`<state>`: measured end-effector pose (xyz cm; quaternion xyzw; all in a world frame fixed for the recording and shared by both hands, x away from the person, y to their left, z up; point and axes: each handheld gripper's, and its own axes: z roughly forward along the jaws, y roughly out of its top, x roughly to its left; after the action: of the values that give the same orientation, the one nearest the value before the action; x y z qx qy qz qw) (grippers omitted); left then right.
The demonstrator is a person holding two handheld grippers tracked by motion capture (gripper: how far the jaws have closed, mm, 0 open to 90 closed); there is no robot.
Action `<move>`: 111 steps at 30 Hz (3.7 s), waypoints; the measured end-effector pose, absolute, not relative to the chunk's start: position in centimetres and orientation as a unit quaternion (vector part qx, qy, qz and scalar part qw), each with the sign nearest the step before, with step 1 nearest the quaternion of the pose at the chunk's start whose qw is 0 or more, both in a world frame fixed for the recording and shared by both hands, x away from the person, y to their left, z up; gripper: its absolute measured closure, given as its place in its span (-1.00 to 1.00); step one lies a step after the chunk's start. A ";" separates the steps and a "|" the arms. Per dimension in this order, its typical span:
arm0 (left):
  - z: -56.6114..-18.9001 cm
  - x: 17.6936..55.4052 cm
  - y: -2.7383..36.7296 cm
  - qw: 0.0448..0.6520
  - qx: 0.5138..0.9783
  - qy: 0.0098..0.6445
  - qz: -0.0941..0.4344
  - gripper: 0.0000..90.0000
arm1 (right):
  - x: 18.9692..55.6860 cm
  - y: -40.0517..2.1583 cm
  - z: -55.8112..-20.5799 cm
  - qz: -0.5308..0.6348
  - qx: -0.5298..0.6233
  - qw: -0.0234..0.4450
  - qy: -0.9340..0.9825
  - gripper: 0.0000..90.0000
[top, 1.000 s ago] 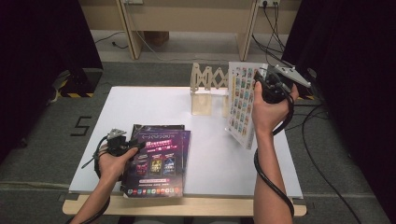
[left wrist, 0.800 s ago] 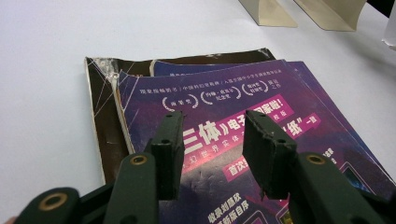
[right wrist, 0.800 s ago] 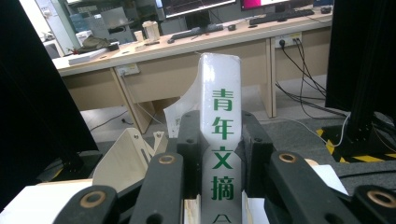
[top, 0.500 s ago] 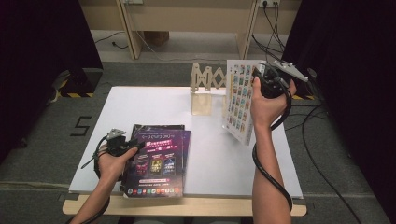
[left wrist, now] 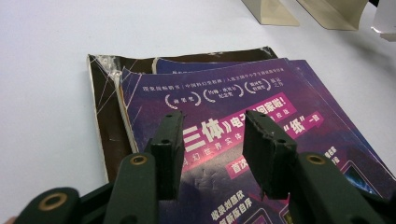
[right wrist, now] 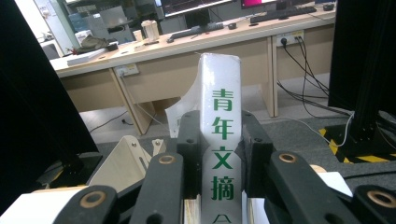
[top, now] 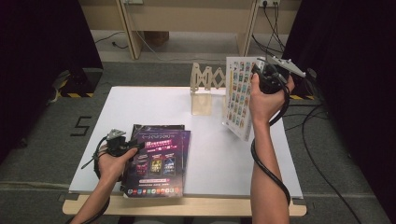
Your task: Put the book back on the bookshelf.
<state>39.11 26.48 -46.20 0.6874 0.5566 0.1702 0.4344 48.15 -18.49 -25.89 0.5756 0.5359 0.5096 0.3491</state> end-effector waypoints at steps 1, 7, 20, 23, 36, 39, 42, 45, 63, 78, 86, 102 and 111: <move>-46.2 39.1 26.5 0.435 0.687 0.557 0.170 0.28 | 48.2 -18.4 -25.9 0.509 0.577 0.348 0.536 0.65; -46.3 39.1 26.6 0.433 0.688 0.557 0.170 0.28 | 48.9 -18.6 -26.0 0.507 0.579 0.347 0.536 0.65; -46.4 39.1 26.6 0.433 0.688 0.557 0.169 0.28 | 49.8 -19.0 -26.2 0.502 0.587 0.351 0.529 0.65; -46.4 39.0 26.6 0.432 0.688 0.558 0.170 0.28 | 50.1 -19.0 -26.3 0.501 0.589 0.352 0.528 0.65; -46.6 39.0 26.7 0.431 0.688 0.559 0.169 0.28 | 51.4 -18.7 -26.5 0.494 0.592 0.360 0.525 0.65; -46.6 39.0 26.7 0.432 0.687 0.560 0.168 0.28 | 51.7 -18.7 -26.5 0.492 0.595 0.360 0.525 0.65; -46.6 39.0 26.8 0.430 0.688 0.560 0.168 0.28 | 52.0 -18.7 -26.5 0.491 0.594 0.359 0.527 0.65; -46.7 39.0 26.7 0.430 0.688 0.560 0.167 0.28 | 52.3 -18.6 -26.5 0.491 0.594 0.360 0.526 0.65; -46.8 38.9 27.0 0.428 0.687 0.562 0.167 0.28 | 54.3 -18.3 -26.8 0.490 0.596 0.357 0.527 0.65; -46.9 38.9 27.0 0.430 0.687 0.562 0.166 0.28 | 55.1 -18.0 -26.7 0.495 0.591 0.363 0.523 0.65; -46.9 38.9 26.9 0.430 0.688 0.560 0.167 0.28 | 54.1 -16.9 -28.2 0.495 0.571 0.385 0.530 0.65; -47.0 38.8 26.7 0.430 0.690 0.557 0.167 0.28 | 49.6 -17.1 -30.6 0.479 0.533 0.402 0.570 0.64; -47.0 38.7 26.3 0.428 0.694 0.555 0.166 0.28 | 46.1 -18.9 -31.6 0.486 0.521 0.403 0.575 0.63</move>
<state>38.74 26.33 -46.99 0.6937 0.5553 0.1662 0.4275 46.15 -18.90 -31.55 0.5207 0.5749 0.4855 0.4033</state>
